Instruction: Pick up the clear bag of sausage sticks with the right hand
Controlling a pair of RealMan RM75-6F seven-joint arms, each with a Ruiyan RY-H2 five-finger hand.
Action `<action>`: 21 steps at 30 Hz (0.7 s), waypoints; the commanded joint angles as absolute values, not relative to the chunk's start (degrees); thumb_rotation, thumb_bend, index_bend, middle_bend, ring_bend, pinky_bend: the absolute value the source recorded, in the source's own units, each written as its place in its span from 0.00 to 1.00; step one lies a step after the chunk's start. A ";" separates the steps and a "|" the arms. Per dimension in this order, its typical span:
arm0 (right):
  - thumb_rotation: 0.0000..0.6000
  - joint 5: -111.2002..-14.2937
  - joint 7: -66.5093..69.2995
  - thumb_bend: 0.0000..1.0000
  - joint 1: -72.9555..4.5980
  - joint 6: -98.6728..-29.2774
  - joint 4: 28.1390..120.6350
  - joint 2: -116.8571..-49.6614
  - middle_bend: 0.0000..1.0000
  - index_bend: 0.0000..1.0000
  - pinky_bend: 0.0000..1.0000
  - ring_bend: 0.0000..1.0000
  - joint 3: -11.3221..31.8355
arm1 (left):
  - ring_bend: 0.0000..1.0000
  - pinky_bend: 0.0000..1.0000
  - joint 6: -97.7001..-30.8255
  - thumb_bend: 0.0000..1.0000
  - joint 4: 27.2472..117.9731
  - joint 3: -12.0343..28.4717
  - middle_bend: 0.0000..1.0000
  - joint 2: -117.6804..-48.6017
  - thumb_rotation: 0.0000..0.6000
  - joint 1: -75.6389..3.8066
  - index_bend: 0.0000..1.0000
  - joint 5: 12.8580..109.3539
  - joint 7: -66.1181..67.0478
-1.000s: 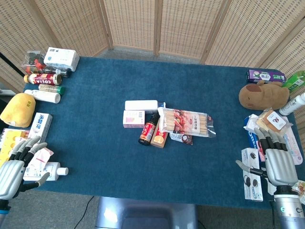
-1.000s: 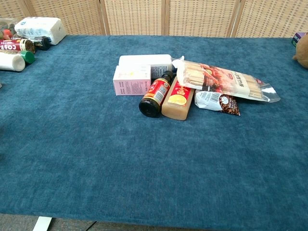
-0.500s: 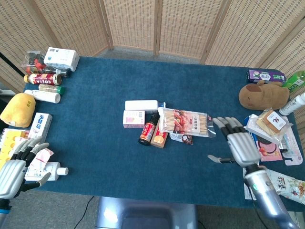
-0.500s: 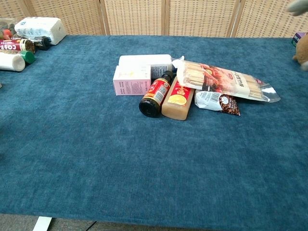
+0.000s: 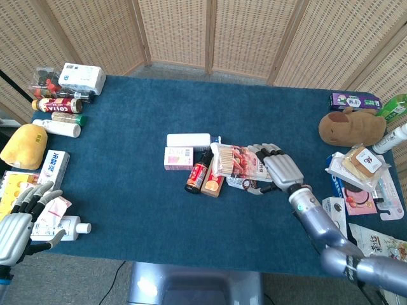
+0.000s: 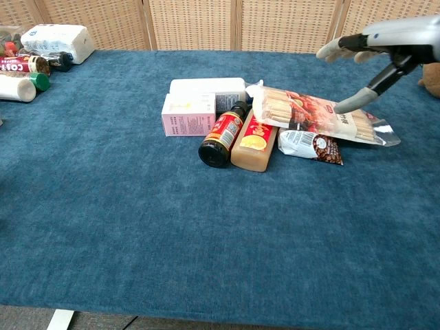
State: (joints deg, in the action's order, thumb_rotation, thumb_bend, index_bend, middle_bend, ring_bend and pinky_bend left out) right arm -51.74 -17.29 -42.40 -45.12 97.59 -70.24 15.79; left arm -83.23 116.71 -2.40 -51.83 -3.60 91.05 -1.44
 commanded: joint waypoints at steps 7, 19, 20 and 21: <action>0.73 -44.70 -16.51 0.12 -48.78 -40.50 86.29 -76.84 0.00 0.00 0.00 0.00 15.27 | 0.00 0.00 -84.21 0.29 117.20 -2.46 0.04 -51.58 1.00 -3.02 0.17 91.26 -1.51; 0.73 -40.41 -17.30 0.12 -50.68 -41.83 80.64 -81.38 0.00 0.00 0.00 0.00 12.25 | 0.00 0.00 -84.60 0.23 116.38 -2.48 0.03 -51.68 1.00 -2.72 0.17 91.45 -2.94; 0.72 -40.17 -17.28 0.12 -50.80 -41.79 80.02 -81.83 0.00 0.00 0.00 0.00 12.11 | 0.00 0.00 -84.66 0.23 116.33 -2.50 0.03 -51.73 1.00 -2.69 0.17 91.55 -3.02; 0.73 -39.89 -17.23 0.12 -50.94 -41.63 79.39 -82.26 0.00 0.00 0.00 0.00 11.99 | 0.00 0.00 -84.73 0.23 116.26 -2.53 0.03 -51.75 1.00 -2.64 0.18 91.64 -3.07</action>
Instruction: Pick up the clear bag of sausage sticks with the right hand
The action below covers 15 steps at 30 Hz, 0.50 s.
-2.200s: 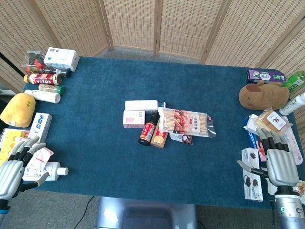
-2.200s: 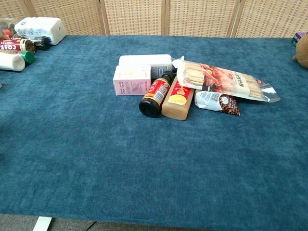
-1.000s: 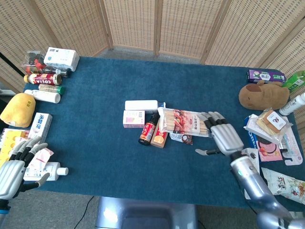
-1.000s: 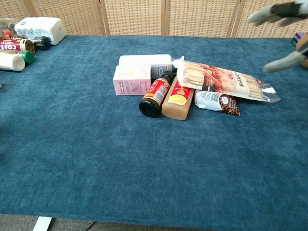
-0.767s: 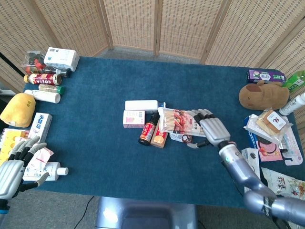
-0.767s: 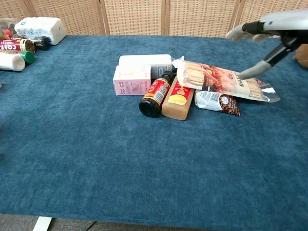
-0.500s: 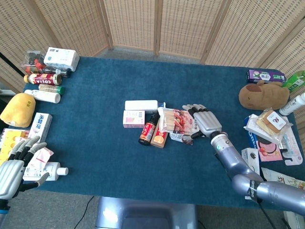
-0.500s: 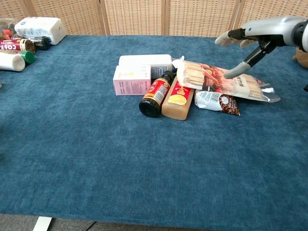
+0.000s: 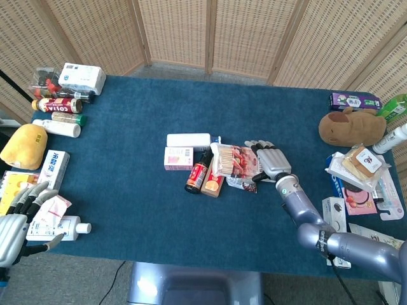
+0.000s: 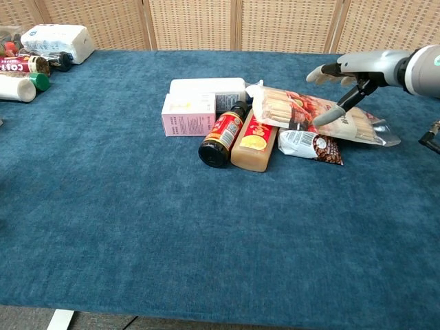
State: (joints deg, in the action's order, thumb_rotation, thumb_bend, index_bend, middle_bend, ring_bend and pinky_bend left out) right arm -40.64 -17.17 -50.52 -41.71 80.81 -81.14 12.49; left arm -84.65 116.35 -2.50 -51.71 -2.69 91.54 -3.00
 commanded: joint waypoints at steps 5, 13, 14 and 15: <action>0.73 -37.50 -17.43 0.13 -52.31 -39.55 74.50 -85.20 0.00 0.00 0.00 0.00 11.30 | 0.00 0.00 -84.99 0.23 115.78 -2.58 0.03 -51.87 1.00 -2.35 0.18 91.34 -4.26; 0.93 -32.74 -16.57 0.15 -54.93 -33.92 66.51 -89.65 0.00 0.00 0.01 0.00 10.75 | 0.00 0.00 -87.58 0.23 115.78 -3.54 0.03 -51.16 1.00 -0.39 0.18 92.59 -4.13; 0.98 -32.43 -16.07 0.15 -55.06 -34.08 65.90 -90.18 0.01 0.00 0.07 0.04 11.16 | 0.00 0.00 -87.91 0.23 115.77 -3.59 0.03 -51.11 1.00 -0.17 0.18 92.70 -4.20; 1.00 -32.32 -15.44 0.15 -55.10 -34.23 65.50 -90.60 0.07 0.00 0.16 0.11 11.62 | 0.00 0.00 -88.19 0.23 115.74 -3.64 0.03 -51.08 1.00 0.02 0.17 92.79 -4.27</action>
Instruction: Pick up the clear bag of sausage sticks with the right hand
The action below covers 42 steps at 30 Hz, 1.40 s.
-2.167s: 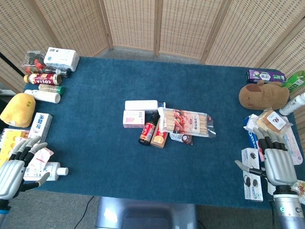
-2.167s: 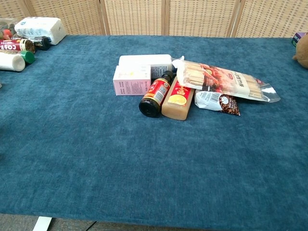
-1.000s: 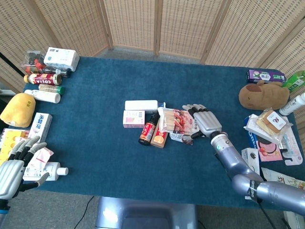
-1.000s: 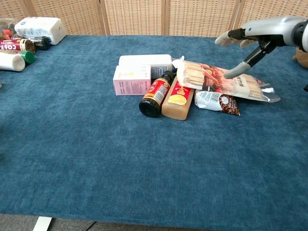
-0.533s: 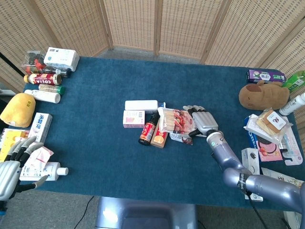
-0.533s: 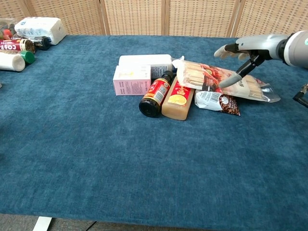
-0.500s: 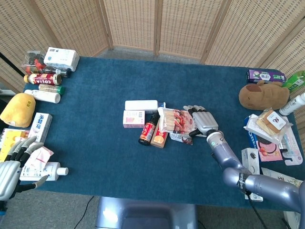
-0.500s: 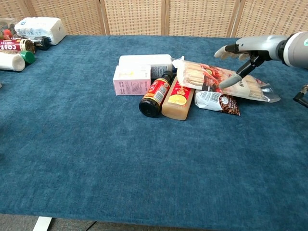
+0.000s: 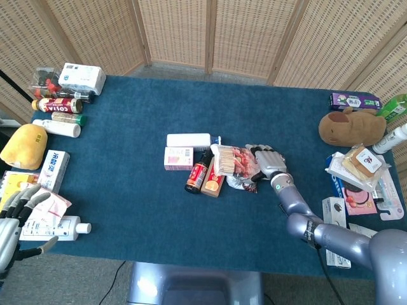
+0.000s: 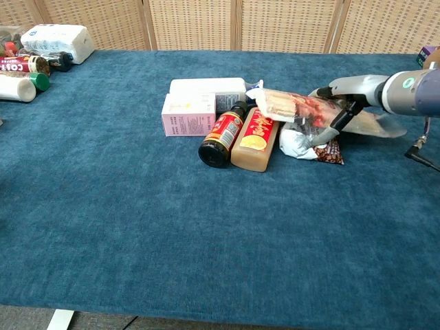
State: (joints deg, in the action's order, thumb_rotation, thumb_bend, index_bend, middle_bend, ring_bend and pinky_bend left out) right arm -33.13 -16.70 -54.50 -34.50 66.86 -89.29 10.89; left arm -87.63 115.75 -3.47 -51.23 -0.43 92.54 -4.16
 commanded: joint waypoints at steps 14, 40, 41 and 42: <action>1.00 -40.06 -10.51 0.08 -49.49 -44.96 79.49 -81.97 1.00 0.65 0.95 1.00 14.33 | 0.00 0.00 -87.44 0.23 114.49 -3.20 0.02 -52.19 1.00 -0.17 0.17 92.28 -5.04; 1.00 -50.15 -1.29 0.08 -38.33 -70.14 122.40 -65.92 1.00 0.62 0.95 1.00 25.75 | 0.00 0.00 -88.53 0.23 112.95 -4.80 0.01 -53.57 1.00 0.79 0.17 96.01 -6.68; 1.00 -50.19 -1.73 0.08 -38.42 -70.26 122.82 -66.00 1.00 0.62 0.95 1.00 25.63 | 0.00 0.00 -88.71 0.23 112.78 -4.81 0.01 -53.56 1.00 0.87 0.18 96.04 -6.97; 1.00 -50.09 -2.13 0.08 -38.53 -70.33 123.16 -66.05 1.00 0.62 0.95 1.00 25.55 | 0.00 0.00 -88.89 0.23 112.59 -4.81 0.01 -53.54 1.00 0.95 0.17 96.07 -7.24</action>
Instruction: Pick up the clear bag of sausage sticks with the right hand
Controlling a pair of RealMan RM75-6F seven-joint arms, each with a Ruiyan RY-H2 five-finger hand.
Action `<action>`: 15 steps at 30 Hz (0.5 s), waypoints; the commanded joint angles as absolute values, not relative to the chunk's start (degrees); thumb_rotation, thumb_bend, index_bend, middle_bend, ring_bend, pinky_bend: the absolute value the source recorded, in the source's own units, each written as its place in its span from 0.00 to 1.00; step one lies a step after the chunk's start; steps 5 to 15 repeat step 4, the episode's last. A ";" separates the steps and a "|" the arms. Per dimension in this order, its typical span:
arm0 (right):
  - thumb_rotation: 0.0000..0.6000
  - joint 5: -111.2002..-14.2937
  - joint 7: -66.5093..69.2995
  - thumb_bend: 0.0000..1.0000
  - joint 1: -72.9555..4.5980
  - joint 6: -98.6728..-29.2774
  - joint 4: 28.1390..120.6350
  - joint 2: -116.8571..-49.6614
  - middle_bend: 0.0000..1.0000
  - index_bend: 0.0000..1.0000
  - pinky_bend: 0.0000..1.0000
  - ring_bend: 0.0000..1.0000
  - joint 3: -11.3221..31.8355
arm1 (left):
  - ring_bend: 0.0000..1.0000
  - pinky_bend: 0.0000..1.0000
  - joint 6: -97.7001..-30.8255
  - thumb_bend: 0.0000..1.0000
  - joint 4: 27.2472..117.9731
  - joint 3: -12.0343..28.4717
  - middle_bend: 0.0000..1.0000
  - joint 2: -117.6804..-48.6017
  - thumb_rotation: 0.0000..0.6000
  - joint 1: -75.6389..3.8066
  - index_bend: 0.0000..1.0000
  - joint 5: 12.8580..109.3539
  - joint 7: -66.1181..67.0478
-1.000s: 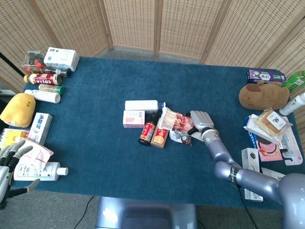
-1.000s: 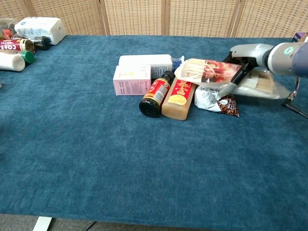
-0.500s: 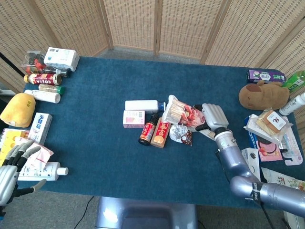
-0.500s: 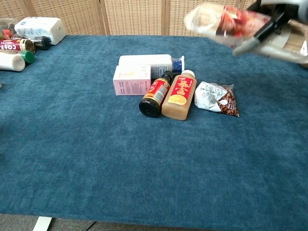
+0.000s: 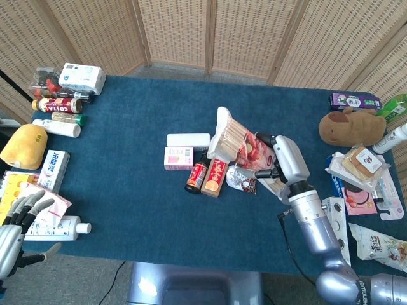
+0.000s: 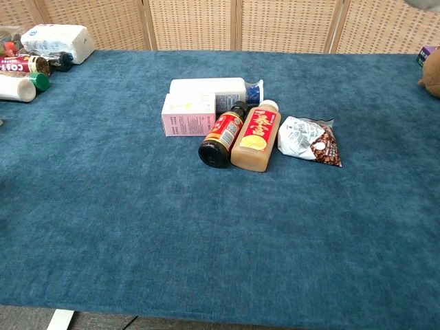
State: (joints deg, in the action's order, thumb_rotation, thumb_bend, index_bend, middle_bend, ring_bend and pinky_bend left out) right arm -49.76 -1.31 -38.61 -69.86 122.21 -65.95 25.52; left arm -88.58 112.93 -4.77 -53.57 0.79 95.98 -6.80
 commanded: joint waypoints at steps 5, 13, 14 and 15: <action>1.00 -49.28 -3.77 0.07 -38.99 -70.92 123.80 -66.41 1.00 0.62 0.94 1.00 25.41 | 0.00 0.00 -89.20 0.23 111.71 -4.88 0.02 -53.57 1.00 1.14 0.18 96.05 -8.34; 1.00 -49.28 -3.77 0.07 -38.99 -70.92 123.80 -66.41 1.00 0.62 0.94 1.00 25.41 | 0.00 0.00 -89.20 0.23 111.71 -4.88 0.02 -53.57 1.00 1.14 0.18 96.05 -8.34; 1.00 -49.28 -3.77 0.07 -38.99 -70.92 123.80 -66.41 1.00 0.62 0.94 1.00 25.41 | 0.00 0.00 -89.20 0.23 111.71 -4.88 0.02 -53.57 1.00 1.14 0.18 96.05 -8.34; 1.00 -49.28 -3.77 0.07 -38.99 -70.92 123.80 -66.41 1.00 0.62 0.94 1.00 25.41 | 0.00 0.00 -89.20 0.23 111.71 -4.88 0.02 -53.57 1.00 1.14 0.18 96.05 -8.34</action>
